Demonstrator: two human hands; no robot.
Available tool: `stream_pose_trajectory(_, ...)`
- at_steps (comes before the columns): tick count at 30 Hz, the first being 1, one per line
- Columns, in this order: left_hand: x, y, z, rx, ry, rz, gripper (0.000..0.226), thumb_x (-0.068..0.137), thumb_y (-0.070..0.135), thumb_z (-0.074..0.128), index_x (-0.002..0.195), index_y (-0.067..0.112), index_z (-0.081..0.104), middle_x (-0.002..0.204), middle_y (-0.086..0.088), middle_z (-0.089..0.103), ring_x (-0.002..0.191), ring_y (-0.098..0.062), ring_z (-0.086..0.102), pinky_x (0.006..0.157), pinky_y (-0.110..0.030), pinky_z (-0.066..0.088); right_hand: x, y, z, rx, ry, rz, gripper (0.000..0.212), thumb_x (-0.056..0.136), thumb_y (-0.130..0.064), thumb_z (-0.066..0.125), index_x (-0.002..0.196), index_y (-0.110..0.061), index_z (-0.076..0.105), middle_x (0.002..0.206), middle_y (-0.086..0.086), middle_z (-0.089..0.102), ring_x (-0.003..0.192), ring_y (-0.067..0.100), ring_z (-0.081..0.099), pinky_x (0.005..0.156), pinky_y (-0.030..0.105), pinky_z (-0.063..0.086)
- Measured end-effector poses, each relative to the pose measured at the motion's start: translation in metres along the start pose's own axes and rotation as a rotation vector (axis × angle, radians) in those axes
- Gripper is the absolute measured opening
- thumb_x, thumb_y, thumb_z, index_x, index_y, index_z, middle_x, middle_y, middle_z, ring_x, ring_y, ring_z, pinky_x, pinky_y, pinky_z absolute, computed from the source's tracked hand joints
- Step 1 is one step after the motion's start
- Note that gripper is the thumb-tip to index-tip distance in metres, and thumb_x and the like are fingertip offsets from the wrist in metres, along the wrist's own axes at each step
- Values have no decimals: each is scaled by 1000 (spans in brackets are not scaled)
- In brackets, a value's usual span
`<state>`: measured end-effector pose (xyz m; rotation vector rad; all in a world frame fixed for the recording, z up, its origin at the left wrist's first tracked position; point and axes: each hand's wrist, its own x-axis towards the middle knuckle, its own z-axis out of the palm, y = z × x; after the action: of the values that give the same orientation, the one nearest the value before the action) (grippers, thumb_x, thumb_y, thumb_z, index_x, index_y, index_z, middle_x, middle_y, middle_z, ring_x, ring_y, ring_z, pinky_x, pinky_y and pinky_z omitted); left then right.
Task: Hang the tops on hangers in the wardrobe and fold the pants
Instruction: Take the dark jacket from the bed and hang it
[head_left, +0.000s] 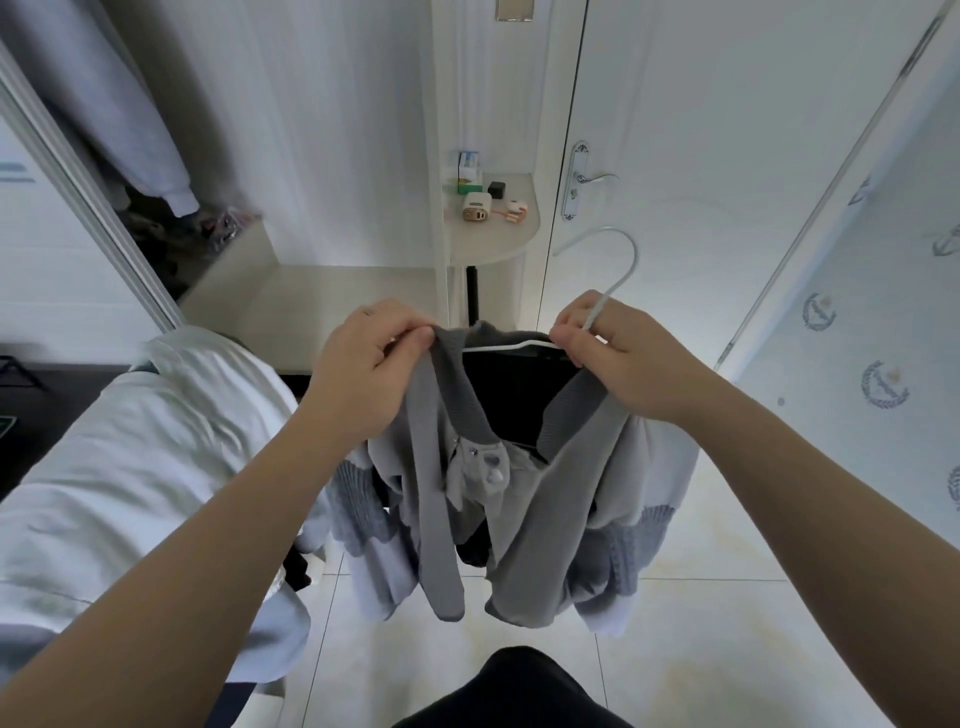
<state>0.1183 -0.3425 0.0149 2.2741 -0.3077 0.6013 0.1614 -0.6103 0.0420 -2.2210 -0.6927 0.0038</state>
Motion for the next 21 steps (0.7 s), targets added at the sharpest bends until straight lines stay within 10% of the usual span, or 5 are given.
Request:
stream_pose_trajectory(5, 7, 14, -5, -63, 194, 37, 18, 101, 16, 49, 93, 19, 64, 86, 12, 59, 87, -2, 56, 81, -18, 42, 4, 2, 2, -54, -100, 12, 31, 102, -28, 54, 74, -17, 61, 105, -6, 60, 90, 2, 58, 76, 7, 37)
stream_pose_trajectory(11, 5, 3, 5, 347, -127, 179, 36, 103, 45, 35, 118, 27, 61, 92, 7, 68, 87, -22, 63, 73, -39, 47, 7, -5, 12, 118, 111, 3, 39, 103, -32, 52, 67, -17, 55, 83, -4, 63, 70, 9, 52, 65, 17, 37)
stream_pose_trajectory(21, 8, -38, -16, 343, 287, -31, 28, 102, 52, 35, 107, 34, 56, 77, 4, 66, 71, -29, 64, 61, -39, 48, -21, 53, 9, 65, -92, 81, 10, 99, -28, 62, 97, -33, 70, 96, -15, 70, 91, 5, 65, 81, 25, 49)
